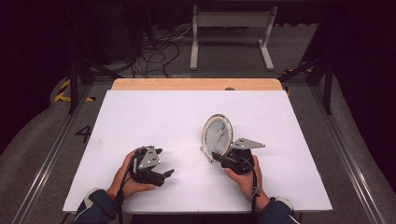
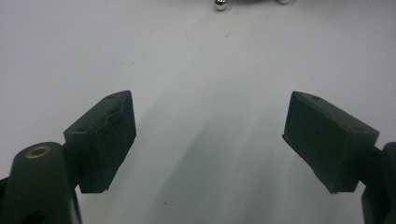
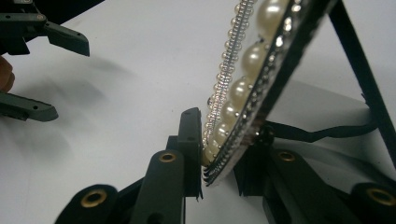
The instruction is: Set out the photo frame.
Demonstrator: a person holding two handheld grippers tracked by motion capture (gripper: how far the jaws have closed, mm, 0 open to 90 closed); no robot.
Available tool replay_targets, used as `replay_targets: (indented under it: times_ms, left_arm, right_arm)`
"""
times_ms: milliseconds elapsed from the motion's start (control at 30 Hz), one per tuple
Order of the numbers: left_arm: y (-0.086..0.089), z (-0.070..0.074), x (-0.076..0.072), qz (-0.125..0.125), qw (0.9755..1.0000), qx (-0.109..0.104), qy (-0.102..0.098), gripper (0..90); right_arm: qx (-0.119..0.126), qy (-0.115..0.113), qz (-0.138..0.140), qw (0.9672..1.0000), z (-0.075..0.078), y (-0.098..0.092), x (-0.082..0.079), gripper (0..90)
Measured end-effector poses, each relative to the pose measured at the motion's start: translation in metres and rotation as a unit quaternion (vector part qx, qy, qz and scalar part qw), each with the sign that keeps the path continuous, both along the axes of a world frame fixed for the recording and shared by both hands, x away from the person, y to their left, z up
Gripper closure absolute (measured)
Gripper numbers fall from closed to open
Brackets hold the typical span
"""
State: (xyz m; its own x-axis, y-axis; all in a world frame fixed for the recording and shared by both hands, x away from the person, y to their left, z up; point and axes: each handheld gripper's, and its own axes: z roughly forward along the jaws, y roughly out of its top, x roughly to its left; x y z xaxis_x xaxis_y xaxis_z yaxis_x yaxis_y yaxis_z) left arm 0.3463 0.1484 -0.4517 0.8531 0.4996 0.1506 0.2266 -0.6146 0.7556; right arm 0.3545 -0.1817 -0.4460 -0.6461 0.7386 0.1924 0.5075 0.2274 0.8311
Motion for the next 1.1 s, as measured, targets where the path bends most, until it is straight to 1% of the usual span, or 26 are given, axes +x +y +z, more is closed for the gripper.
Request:
replay_targets:
  times_ms: [133,233,267,300,400,433,500,533,633,667,733,800,867,900,933,1033,1100]
  left_arm:
    - [0.001,0.000,0.000,0.002,1.0000,-0.002,0.001,17.3]
    - [0.001,0.000,0.001,0.000,1.0000,-0.002,0.002,17.3]
    - [0.002,0.000,0.001,-0.002,1.0000,-0.006,0.004,17.3]
    - [0.002,-0.001,0.002,-0.003,1.0000,-0.006,0.003,17.3]
    - [0.002,-0.001,0.002,-0.001,1.0000,-0.007,0.005,17.3]
    - [0.001,-0.001,0.002,-0.002,1.0000,-0.007,0.006,17.3]
    - [0.000,-0.002,0.002,-0.004,1.0000,-0.005,0.006,17.3]
    - [0.000,-0.002,0.002,-0.005,1.0000,-0.004,0.007,17.3]
    - [-0.001,-0.002,0.002,-0.005,1.0000,-0.002,0.007,17.2]
    - [-0.001,-0.002,0.002,-0.005,1.0000,-0.002,0.006,17.2]
    - [0.000,-0.002,0.002,-0.004,1.0000,-0.004,0.006,17.2]
    - [0.000,-0.002,0.002,-0.006,1.0000,-0.005,0.007,17.2]
    - [0.000,-0.002,0.002,-0.003,0.9999,-0.006,0.008,17.2]
    - [0.000,-0.003,0.002,-0.005,0.9999,-0.006,0.009,17.1]
    - [0.000,-0.002,0.003,-0.006,0.9999,-0.006,0.008,17.1]
    - [0.000,-0.003,0.003,-0.005,0.9999,-0.008,0.011,17.1]
    - [-0.001,-0.003,0.003,-0.007,0.9999,-0.005,0.011,17.1]
  right_arm:
    - [-0.001,0.004,0.007,1.0000,0.001,-0.002,0.000,75.4]
    - [-0.005,0.005,0.007,0.9999,0.002,-0.002,0.001,75.4]
    - [-0.010,0.001,0.007,0.9999,0.003,-0.002,0.000,74.7]
    - [-0.009,-0.001,0.005,0.9999,0.003,-0.001,0.000,74.3]
    - [-0.009,-0.006,0.004,0.9999,0.004,-0.001,0.000,71.6]
    - [-0.005,-0.010,-0.001,0.9999,0.004,-0.001,0.000,68.0]
    - [-0.006,-0.011,-0.005,0.9999,0.004,-0.001,0.001,64.5]
    - [-0.004,-0.008,-0.010,0.9999,0.002,0.000,0.002,62.9]
    - [-0.004,-0.002,-0.012,0.9999,-0.001,0.004,0.004,61.8]
    - [-0.003,0.000,-0.013,0.9999,-0.003,0.005,0.004,62.3]
    - [-0.001,0.003,-0.006,1.0000,-0.005,0.008,0.005,66.8]
    - [-0.001,0.004,-0.004,1.0000,-0.006,0.010,0.005,69.2]
    - [-0.003,0.006,-0.007,1.0000,-0.007,0.009,0.005,73.4]
    - [0.002,0.009,-0.005,0.9999,-0.007,0.007,0.006,74.5]
    - [0.007,0.012,-0.003,0.9999,-0.007,0.005,0.007,74.6]
    - [0.003,0.014,0.001,0.9999,-0.006,0.005,0.007,75.3]
    - [0.004,0.018,0.009,0.9998,-0.006,0.004,0.008,76.8]
